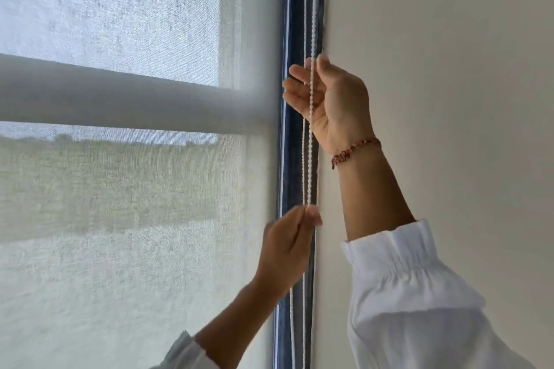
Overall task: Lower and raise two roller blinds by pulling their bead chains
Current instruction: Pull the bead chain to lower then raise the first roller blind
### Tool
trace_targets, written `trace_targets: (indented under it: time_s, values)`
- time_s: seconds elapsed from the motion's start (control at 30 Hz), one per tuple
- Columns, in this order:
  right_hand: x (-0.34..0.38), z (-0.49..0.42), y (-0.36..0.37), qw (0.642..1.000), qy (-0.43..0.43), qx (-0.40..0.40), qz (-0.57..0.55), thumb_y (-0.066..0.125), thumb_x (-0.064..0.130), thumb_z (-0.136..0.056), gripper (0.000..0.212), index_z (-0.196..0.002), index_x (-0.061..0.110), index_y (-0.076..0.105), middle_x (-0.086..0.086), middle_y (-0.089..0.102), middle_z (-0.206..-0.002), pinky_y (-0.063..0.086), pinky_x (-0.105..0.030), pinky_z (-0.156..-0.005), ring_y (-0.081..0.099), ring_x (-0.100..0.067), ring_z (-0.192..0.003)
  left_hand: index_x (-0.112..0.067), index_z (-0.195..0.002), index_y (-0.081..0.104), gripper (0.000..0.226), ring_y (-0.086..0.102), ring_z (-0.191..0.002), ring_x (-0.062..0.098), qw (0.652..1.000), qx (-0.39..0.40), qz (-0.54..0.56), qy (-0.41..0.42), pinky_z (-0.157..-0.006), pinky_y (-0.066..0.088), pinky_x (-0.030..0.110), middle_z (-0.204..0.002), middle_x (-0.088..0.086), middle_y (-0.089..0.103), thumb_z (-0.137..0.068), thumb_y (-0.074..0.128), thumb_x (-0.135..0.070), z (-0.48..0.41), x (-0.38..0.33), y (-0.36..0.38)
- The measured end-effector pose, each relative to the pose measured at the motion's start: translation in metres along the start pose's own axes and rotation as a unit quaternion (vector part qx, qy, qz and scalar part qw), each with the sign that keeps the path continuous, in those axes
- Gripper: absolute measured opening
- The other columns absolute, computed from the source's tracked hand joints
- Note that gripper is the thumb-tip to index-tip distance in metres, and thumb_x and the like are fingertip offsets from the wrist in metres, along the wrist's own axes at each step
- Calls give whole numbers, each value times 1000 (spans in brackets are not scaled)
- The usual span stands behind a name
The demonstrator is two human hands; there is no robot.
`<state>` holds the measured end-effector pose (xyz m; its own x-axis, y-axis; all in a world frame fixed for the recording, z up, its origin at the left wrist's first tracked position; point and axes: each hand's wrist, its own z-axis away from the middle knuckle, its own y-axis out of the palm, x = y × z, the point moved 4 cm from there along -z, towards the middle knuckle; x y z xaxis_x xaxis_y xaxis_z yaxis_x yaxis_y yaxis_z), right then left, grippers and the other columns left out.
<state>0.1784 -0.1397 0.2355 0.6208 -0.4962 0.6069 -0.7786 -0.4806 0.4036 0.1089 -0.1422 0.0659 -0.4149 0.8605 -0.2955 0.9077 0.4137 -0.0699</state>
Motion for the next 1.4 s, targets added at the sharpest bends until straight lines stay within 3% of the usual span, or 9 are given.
trace_targets:
  time_s: [0.13,0.27,0.4,0.73,0.9,1.0,1.13,1.3,1.4]
  values:
    - [-1,6,-1,994,-64,-69,52,46,12,-95,19,-95,4,63,0,39,-56,19,-17,-34,26,-5,-35,-30,-66,52,29,46,-43,-2,1000,21,14,-19,-47,31,3,-49,-22,51,-93,43,-30,4,6,1]
    - [8,15,0,987,-143,-71,22,48,11,-94,19,-92,4,66,5,34,-47,19,-16,-34,24,-4,-37,-22,-66,64,48,43,-37,4,923,105,261,-262,-41,43,17,-41,-9,46,-89,36,-53,-13,24,1]
    - [10,21,-1,984,-163,-71,23,50,13,-94,19,-91,10,68,14,41,-39,20,-16,-34,27,-2,-36,-15,-87,67,67,70,-72,17,871,88,370,-310,-67,57,34,-70,0,74,-91,16,-58,-63,14,-16]
    - [-55,70,-30,983,-160,-52,73,51,17,-93,23,-86,24,71,14,35,-42,25,-12,-35,26,-1,-35,-7,-112,58,34,68,-95,17,927,88,331,-154,-86,54,27,-99,3,70,-100,33,-27,-166,-61,-33]
    - [-97,98,-54,980,-145,-64,117,51,24,-87,21,-91,28,72,15,34,-44,26,-12,-38,26,-2,-38,-9,-93,58,22,52,-48,10,910,92,339,-220,-44,41,20,-64,0,58,-98,41,-22,-165,-59,-23]
    - [-112,109,-60,971,-148,-58,181,50,27,-87,24,-89,40,70,16,43,-45,29,-12,-43,32,-2,-41,-12,-84,61,31,23,-36,4,925,59,309,-211,-35,19,16,-45,-10,31,-99,37,-25,-151,-47,-13]
    - [-129,104,-65,976,-105,-35,189,49,34,-86,23,-88,30,71,13,44,-48,34,-17,-47,36,-4,-45,-14,-72,56,33,20,-31,3,950,-4,283,-135,-33,16,13,-37,-11,29,-99,39,-23,-137,-40,-20]
    - [-111,66,-67,985,-43,-61,158,31,62,-82,49,-89,31,68,1,66,-100,44,-34,-95,60,-10,-96,-18,-71,54,32,27,-32,4,979,-5,185,-79,-35,23,15,-38,-9,35,-99,39,-19,-121,-34,-32]
    - [-85,36,-56,996,-45,-45,68,30,56,-90,47,-98,26,66,7,66,-106,47,-24,-88,63,-4,-98,-23,-69,53,31,36,-34,2,988,13,137,-65,-39,28,13,-39,-14,43,-97,39,-23,-96,-29,-27]
